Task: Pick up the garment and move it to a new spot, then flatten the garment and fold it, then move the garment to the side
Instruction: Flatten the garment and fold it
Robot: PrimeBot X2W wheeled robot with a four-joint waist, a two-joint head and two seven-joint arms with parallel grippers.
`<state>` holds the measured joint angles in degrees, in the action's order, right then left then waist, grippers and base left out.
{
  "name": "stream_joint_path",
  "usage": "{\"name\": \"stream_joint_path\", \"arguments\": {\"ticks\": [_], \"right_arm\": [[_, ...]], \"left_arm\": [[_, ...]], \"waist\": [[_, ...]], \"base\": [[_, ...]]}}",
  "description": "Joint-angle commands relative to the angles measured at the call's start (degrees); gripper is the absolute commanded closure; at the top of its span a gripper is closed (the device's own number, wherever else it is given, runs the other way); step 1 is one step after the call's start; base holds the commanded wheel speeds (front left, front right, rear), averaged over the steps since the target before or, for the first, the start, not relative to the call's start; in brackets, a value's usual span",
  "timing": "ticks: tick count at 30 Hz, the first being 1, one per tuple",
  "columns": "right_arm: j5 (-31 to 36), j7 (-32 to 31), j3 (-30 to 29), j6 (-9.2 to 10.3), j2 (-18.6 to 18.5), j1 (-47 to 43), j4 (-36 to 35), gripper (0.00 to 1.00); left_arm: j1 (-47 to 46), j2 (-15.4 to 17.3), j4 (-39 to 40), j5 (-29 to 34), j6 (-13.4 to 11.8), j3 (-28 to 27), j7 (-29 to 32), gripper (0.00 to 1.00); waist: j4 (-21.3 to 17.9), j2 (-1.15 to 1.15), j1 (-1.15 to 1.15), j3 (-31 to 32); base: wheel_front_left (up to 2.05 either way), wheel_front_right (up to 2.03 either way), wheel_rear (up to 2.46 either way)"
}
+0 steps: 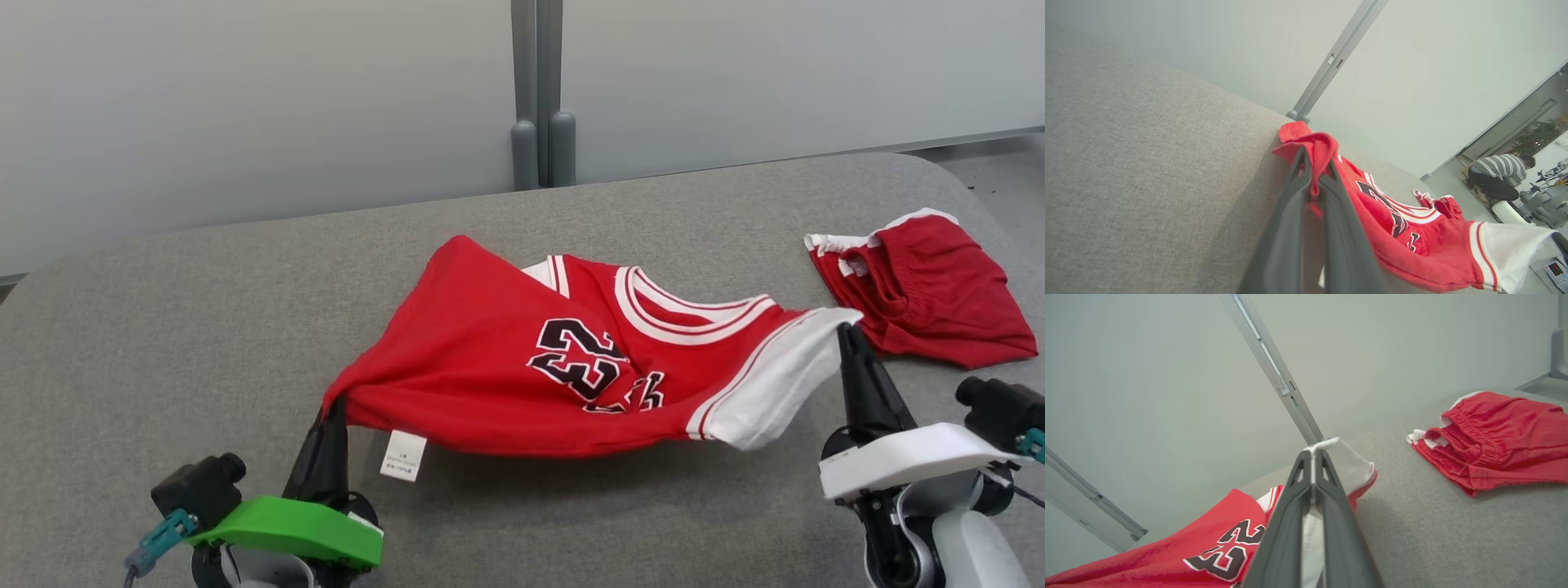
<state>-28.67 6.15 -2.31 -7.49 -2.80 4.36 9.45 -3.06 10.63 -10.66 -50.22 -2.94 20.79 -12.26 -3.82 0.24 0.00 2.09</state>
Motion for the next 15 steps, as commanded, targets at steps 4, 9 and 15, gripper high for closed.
{"name": "stream_joint_path", "arguments": {"ticks": [4, 9, 15], "right_arm": [[-3.99, -1.56, -0.96, 0.00, -0.20, -1.10, -9.67, 1.00], [-7.34, -3.10, -2.44, -0.01, -0.20, -0.91, -18.92, 1.00], [-9.34, -4.90, -5.10, -0.01, -0.21, 1.69, -28.67, 1.00]], "left_arm": [[-1.01, 0.81, 6.56, -0.83, -0.16, -1.13, -0.10, 1.00], [-1.31, 2.21, 15.11, -1.05, -1.52, -2.18, 1.10, 1.00], [-3.13, 4.92, 26.49, -0.57, -3.81, -3.27, 5.12, 1.00]], "waist": [[0.46, -0.24, 0.00, 0.53], [0.73, -0.24, 0.00, 0.91], [0.71, -0.24, 0.00, 0.94]], "base": [[0.00, 0.00, 0.00], [0.00, 0.00, 0.00], [0.00, 0.00, 0.00]]}}
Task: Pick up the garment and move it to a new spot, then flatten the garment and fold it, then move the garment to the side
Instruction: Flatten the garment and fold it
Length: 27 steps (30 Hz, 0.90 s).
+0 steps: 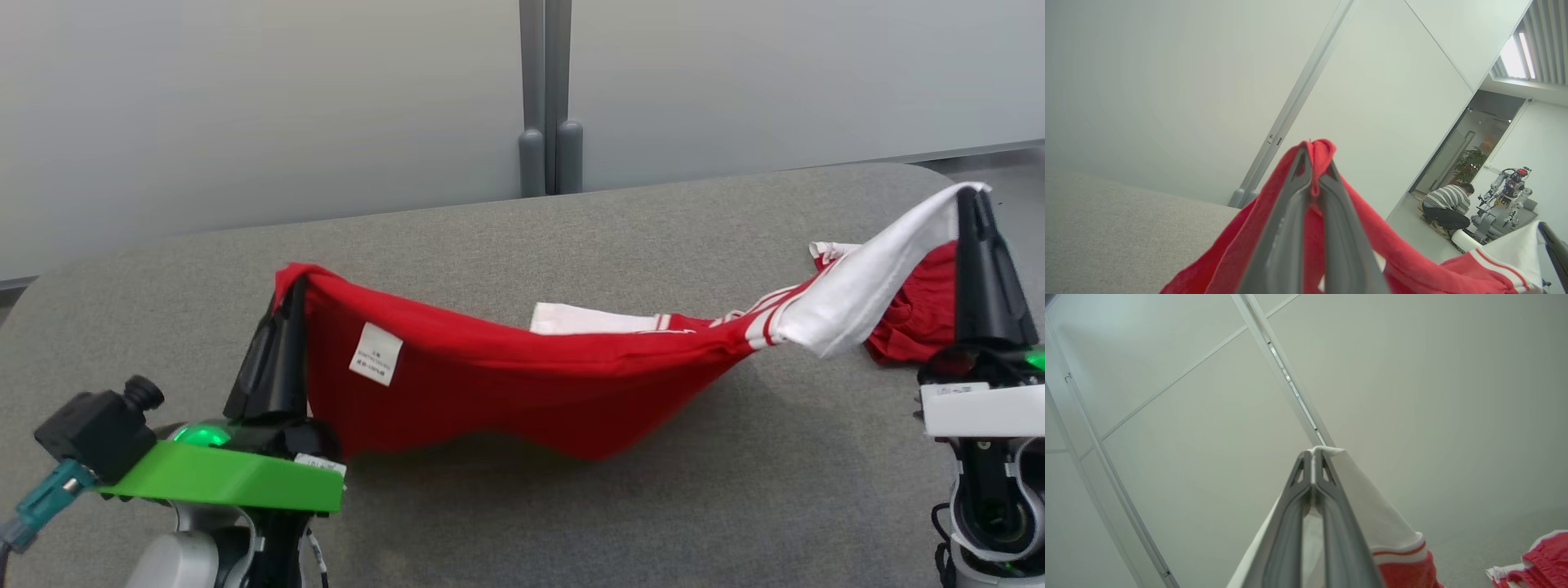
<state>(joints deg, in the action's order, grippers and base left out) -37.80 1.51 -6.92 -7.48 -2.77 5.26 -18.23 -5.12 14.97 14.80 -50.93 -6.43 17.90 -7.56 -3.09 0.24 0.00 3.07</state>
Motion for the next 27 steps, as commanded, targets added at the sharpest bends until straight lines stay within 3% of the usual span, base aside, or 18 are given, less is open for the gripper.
{"name": "stream_joint_path", "arguments": {"ticks": [1, 7, 13, 20, 27], "right_arm": [[-0.46, -0.41, -0.90, -0.03, -0.22, 1.30, -2.24, 1.00], [-0.96, -2.85, -3.08, -0.02, -0.22, 5.36, -8.08, 1.00], [-0.33, -5.76, -4.65, -0.02, -0.21, 10.01, -7.70, 1.00], [1.82, -9.43, -3.15, -0.02, -0.22, 21.90, 1.80, 1.00], [7.96, -8.53, -0.45, -0.03, -0.23, 45.22, 19.04, 1.00]], "left_arm": [[-1.55, 1.02, 2.61, 0.19, -0.69, -0.43, 1.21, 1.00], [-5.92, 3.87, 10.29, 0.20, -2.57, -1.49, 6.17, 1.00], [-11.42, 5.79, 10.21, -0.31, -3.04, -2.81, 9.65, 1.00], [-23.31, 7.44, -0.35, -0.55, -1.17, -3.38, 13.40, 1.00], [-46.03, 9.17, -20.31, 3.40, 0.99, -2.37, 17.16, 1.00]], "waist": [[-0.05, -0.24, 0.00, -0.08], [-0.23, -0.24, 0.00, -0.96], [-0.09, -0.24, 0.00, -2.82], [0.17, -0.24, 0.00, -10.06], [-0.53, -0.24, 0.00, -19.12]], "base": [[0.00, 0.00, 0.00], [0.00, 0.00, 0.00], [0.00, 0.00, 0.00], [0.00, 0.00, 0.00], [0.00, 0.00, 0.00]]}}
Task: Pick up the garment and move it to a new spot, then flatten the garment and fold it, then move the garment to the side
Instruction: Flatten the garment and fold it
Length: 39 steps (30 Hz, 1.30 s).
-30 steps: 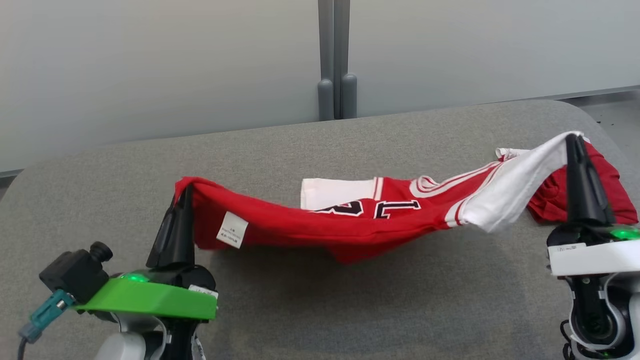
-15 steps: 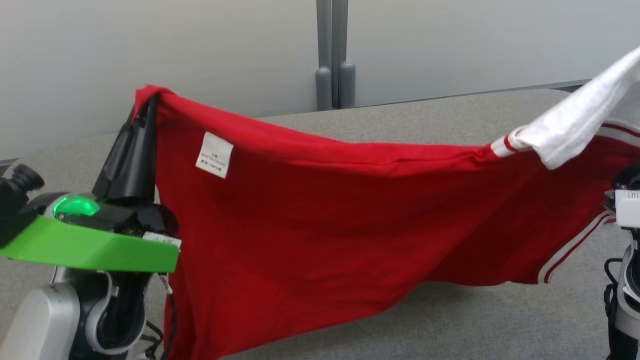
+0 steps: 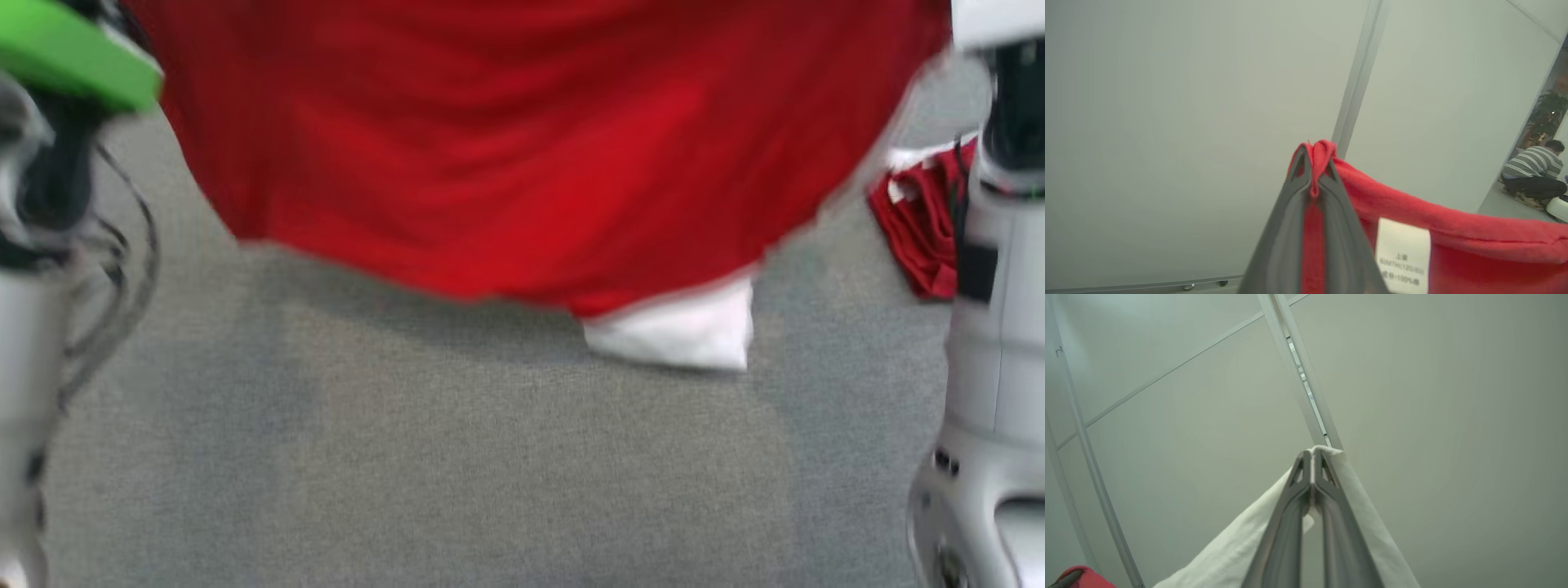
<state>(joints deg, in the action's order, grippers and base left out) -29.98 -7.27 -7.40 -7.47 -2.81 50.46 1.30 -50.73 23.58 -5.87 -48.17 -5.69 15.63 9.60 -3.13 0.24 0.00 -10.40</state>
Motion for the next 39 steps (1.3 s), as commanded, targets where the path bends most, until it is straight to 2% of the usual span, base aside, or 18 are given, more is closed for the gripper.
{"name": "stream_joint_path", "arguments": {"ticks": [1, 5, 9, 12, 15, 20, 25, 33, 39], "right_arm": [[1.14, 1.22, 0.33, -0.04, -0.18, 3.98, 2.83, 1.00], [3.59, 7.22, 1.60, -0.03, -0.23, 17.54, 14.98, 1.00], [3.00, 13.52, 4.36, -0.03, -0.21, 25.94, 23.64, 1.00], [0.85, 16.51, 7.06, -0.03, -0.14, 27.49, 26.90, 1.00], [-0.67, 18.18, 9.51, -0.03, -0.17, 25.39, 28.29, 1.00], [-1.88, 19.51, 13.63, -0.03, -0.19, 20.11, 27.97, 1.00], [-2.41, 20.09, 15.52, -0.03, -0.52, 14.66, 25.50, 1.00], [-3.00, 19.36, 15.29, -0.03, -1.78, 8.85, 19.95, 1.00], [-2.90, 18.10, 13.84, -0.03, -2.99, 2.51, 13.29, 1.00]], "left_arm": [[-4.30, 0.93, -3.17, 1.67, 0.49, 0.15, 0.13, 1.00], [-18.86, 2.72, -15.40, 7.96, 1.63, 1.46, -2.81, 1.00], [-28.55, 3.86, -23.71, 12.55, 4.63, 2.70, -9.22, 1.00], [-31.90, 4.63, -28.55, 14.14, 7.24, 3.40, -13.01, 1.00], [-32.28, 5.31, -32.96, 14.01, 8.89, 3.34, -15.68, 1.00], [-29.06, 4.91, -38.70, 11.89, 11.18, 3.16, -18.81, 1.00], [-26.88, 3.62, -41.27, 9.70, 12.55, 3.64, -21.04, 1.00], [-25.73, 3.30, -40.89, 6.78, 13.14, 5.60, -21.56, 1.00], [-22.26, 3.78, -35.96, 1.85, 13.20, 8.74, -20.95, 1.00]], "waist": [[-0.86, -0.24, 0.00, -6.79], [-2.56, -0.24, 0.00, -10.21], [-4.46, -0.24, 0.00, -12.87], [-5.35, -0.24, 0.00, -15.43], [-6.03, -0.24, 0.00, -18.20], [-6.33, -0.24, 0.00, -21.60], [-5.67, -0.24, 0.00, -22.33], [-4.35, -0.24, 0.00, -21.26], [-3.52, -0.24, 0.00, -19.44]], "base": [[0.00, 0.00, 0.00], [0.00, 0.00, 0.00], [0.00, 0.00, 0.00], [0.00, 0.00, 0.00], [0.00, 0.00, 0.00], [0.00, 0.00, 0.00], [0.00, 0.00, 0.00], [0.00, 0.00, 0.00], [0.00, 0.00, 0.00]]}}
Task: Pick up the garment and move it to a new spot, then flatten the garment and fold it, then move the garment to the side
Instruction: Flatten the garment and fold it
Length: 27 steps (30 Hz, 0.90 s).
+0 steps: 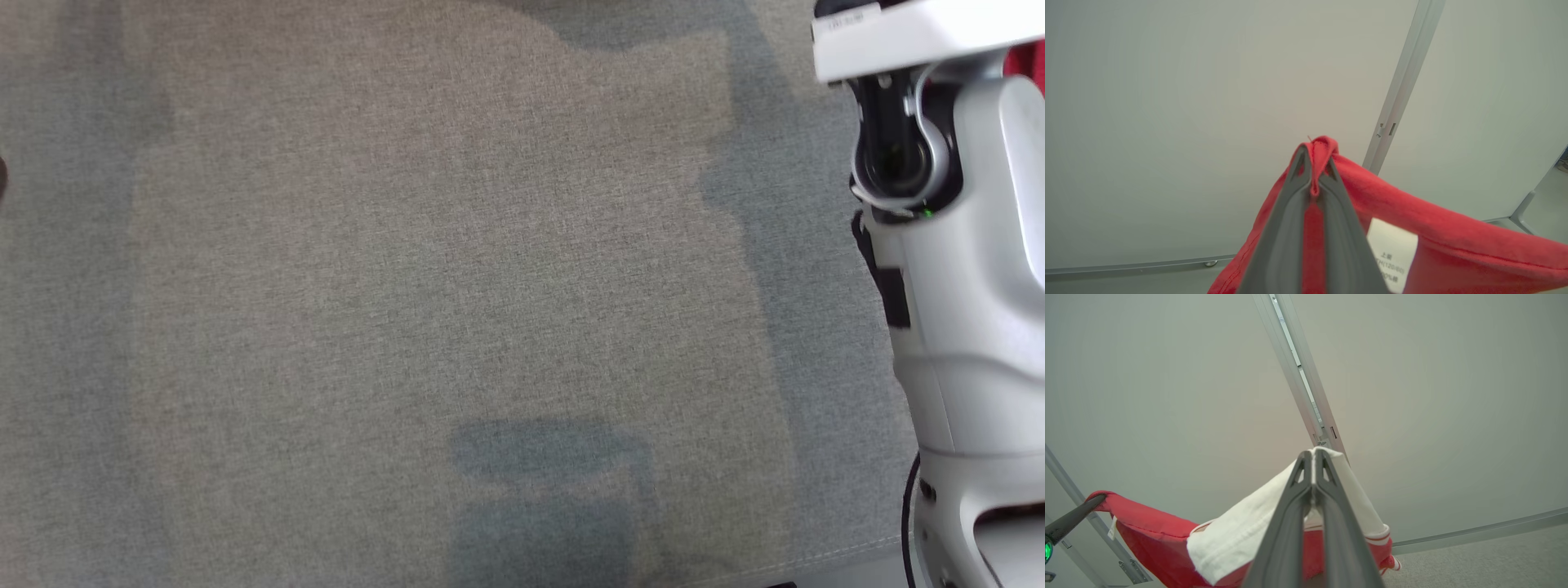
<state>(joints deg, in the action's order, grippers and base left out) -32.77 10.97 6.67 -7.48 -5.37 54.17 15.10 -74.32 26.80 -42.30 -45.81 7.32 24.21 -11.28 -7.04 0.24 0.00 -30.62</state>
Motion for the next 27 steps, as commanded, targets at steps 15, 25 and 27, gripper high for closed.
{"name": "stream_joint_path", "arguments": {"ticks": [15, 25, 27], "right_arm": [[2.05, -4.88, -7.12, -0.02, 0.41, -33.05, -18.18, 1.00], [1.91, -4.16, -9.80, -0.01, 2.29, -51.39, -21.92, 1.00], [2.11, -3.83, -9.77, -0.01, 2.36, -53.68, -21.31, 1.00]], "left_arm": [[33.54, 7.97, 23.00, -11.66, -1.66, 2.74, -1.83, 1.00], [62.31, 3.00, 37.82, -13.48, -9.94, -1.00, -3.98, 1.00], [66.40, 0.71, 38.61, -12.73, -10.97, -2.87, -3.97, 1.00]], "waist": [[2.50, -0.24, 0.00, 10.66], [3.60, -0.24, 0.00, 16.85], [3.86, -0.24, 0.00, 18.04]], "base": [[0.00, 0.00, 0.00], [0.00, 0.00, 0.00], [0.00, 0.00, 0.00]]}}
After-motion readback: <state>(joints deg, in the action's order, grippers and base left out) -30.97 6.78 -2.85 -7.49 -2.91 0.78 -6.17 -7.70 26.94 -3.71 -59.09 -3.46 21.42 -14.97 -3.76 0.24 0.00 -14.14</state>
